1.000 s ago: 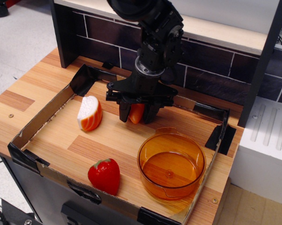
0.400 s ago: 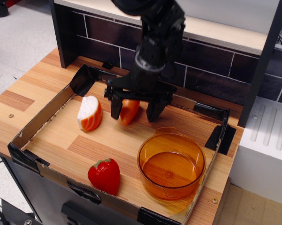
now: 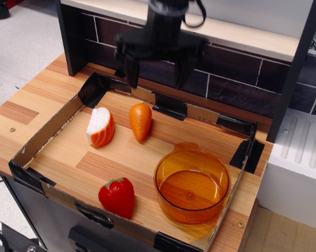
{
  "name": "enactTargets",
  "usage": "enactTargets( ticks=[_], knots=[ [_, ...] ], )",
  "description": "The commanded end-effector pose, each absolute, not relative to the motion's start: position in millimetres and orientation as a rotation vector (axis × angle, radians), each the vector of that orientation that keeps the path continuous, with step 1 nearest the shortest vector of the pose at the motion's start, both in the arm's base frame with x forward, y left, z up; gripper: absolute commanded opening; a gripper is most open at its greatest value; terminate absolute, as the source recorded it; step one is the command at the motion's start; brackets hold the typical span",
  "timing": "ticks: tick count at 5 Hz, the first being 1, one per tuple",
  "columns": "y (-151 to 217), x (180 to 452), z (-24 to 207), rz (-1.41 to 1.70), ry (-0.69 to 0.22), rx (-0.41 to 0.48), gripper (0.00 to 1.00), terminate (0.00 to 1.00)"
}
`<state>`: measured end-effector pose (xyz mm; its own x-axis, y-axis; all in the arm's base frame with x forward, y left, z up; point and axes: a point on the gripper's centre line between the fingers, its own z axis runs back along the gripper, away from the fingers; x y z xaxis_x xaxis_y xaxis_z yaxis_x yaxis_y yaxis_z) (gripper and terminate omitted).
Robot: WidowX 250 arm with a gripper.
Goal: Take carrot out of pot
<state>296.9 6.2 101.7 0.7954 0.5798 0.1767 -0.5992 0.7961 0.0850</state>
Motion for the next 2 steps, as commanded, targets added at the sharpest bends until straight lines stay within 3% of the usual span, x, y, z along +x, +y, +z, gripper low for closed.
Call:
enactTargets(
  ticks=[1, 2],
  knots=[
    [11.4, 295.7, 137.3, 0.600, -0.206, 0.107, 1.00, 0.00],
    [11.4, 295.7, 137.3, 0.600, -0.206, 0.107, 1.00, 1.00]
  ],
)
